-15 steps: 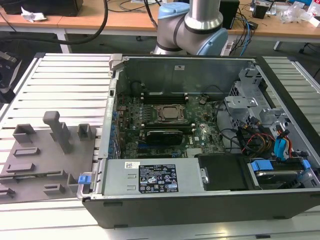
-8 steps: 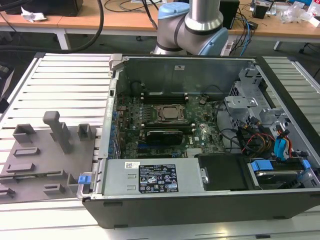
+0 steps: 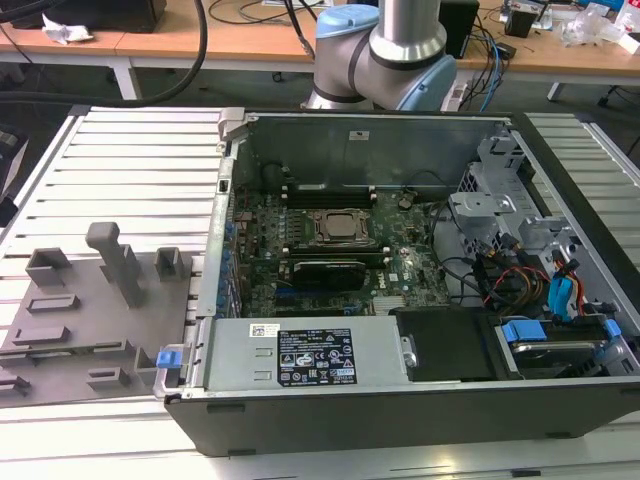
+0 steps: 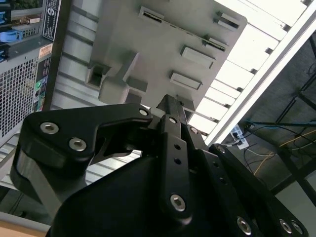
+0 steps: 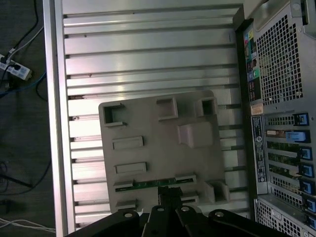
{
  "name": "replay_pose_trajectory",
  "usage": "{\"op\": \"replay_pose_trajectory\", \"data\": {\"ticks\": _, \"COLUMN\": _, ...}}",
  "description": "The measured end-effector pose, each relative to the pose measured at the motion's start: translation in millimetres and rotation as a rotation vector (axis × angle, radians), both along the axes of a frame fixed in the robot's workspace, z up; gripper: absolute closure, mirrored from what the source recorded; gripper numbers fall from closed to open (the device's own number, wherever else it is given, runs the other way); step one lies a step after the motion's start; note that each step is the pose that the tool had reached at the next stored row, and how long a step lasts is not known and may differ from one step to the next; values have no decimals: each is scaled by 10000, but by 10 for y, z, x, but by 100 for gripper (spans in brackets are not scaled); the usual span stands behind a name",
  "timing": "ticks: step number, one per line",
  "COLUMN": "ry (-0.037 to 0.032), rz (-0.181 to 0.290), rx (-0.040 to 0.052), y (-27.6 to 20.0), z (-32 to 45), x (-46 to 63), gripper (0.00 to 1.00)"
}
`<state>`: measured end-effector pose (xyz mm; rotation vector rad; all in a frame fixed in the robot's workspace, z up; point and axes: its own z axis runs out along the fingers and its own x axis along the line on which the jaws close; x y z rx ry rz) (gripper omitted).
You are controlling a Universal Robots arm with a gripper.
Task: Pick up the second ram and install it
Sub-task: 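Reach for the second ram, then pick up the second ram and move it above second insertion slot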
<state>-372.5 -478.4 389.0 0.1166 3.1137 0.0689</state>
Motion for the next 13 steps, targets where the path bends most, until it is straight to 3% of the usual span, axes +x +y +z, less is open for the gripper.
{"op": "replay_pose_trajectory", "data": {"ticks": 5, "ry": 0, "rz": 115, "rx": 0, "y": -4, "z": 0, "x": 0, "gripper": 89}}
{"op": "replay_pose_trajectory", "data": {"ticks": 9, "ry": 0, "rz": 655, "rx": 0, "y": -4, "z": 0, "x": 0, "gripper": 89}}
{"op": "replay_pose_trajectory", "data": {"ticks": 13, "ry": 0, "rz": 1593, "rx": 0, "y": -4, "z": 0, "x": 0, "gripper": 89}}
